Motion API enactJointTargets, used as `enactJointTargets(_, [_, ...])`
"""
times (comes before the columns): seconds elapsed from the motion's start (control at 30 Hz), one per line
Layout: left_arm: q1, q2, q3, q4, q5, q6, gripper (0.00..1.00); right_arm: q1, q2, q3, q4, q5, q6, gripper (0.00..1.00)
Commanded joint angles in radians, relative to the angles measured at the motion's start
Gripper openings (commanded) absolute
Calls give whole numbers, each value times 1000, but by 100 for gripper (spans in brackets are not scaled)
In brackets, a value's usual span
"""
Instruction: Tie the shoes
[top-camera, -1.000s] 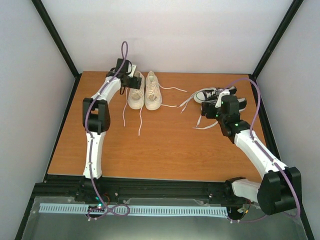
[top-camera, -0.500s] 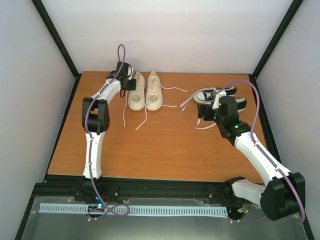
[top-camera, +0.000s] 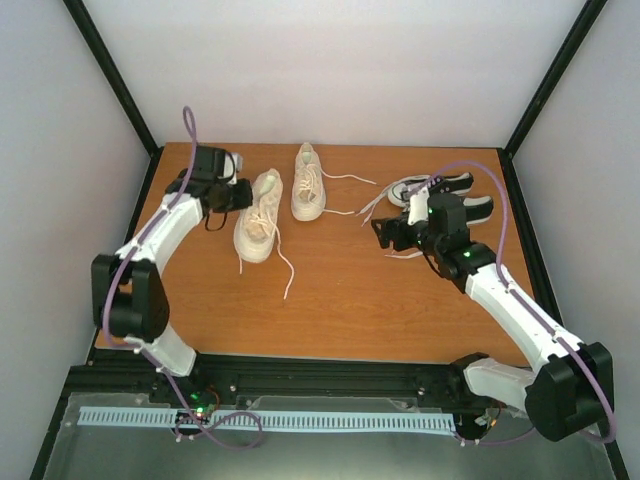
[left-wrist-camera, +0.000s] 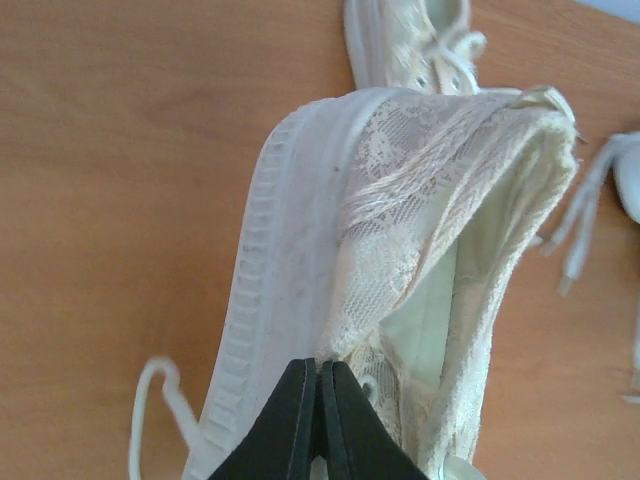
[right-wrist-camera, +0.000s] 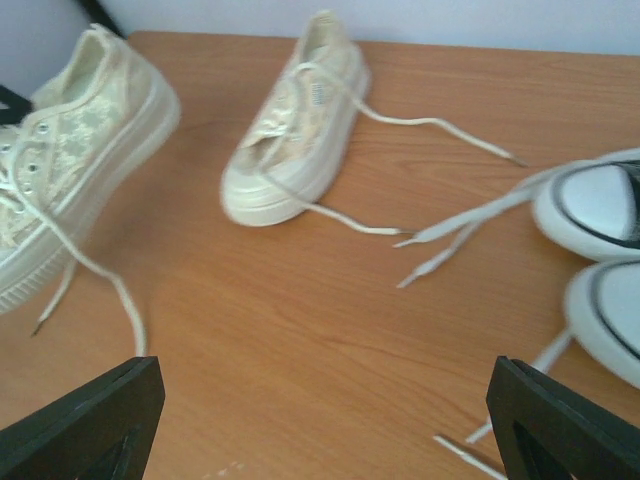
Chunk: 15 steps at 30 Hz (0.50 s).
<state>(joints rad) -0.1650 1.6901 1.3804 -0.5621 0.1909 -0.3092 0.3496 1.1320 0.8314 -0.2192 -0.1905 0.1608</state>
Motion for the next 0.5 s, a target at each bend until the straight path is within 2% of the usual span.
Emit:
enactJointTargets(0.0, [-21,-151,-106,-1,167,-165,1,64,6,66,-69,-131,-67,91])
enactJointTargets(0.13, [-47,-197,-110,-46,262,-259,1,159,34,107,-162,-133,-91,91])
enactJointTargets(0.2, [-69,-206,-126,-50,259,-287,1,192,45,122,-190,-113,-86,91])
enactJointTargets(0.33, [-98,-197,-185,1,313,-381,1,225,54,121,-215,-73,-54,91])
enactJointTargets(0.4, [-99,-192,-181,23,332,-405,1,252,60,90,-195,-29,-14,91])
enactJointTargets(0.47, [-99,-198,-150,20,282,-374,1,313,81,15,-113,34,36,90])
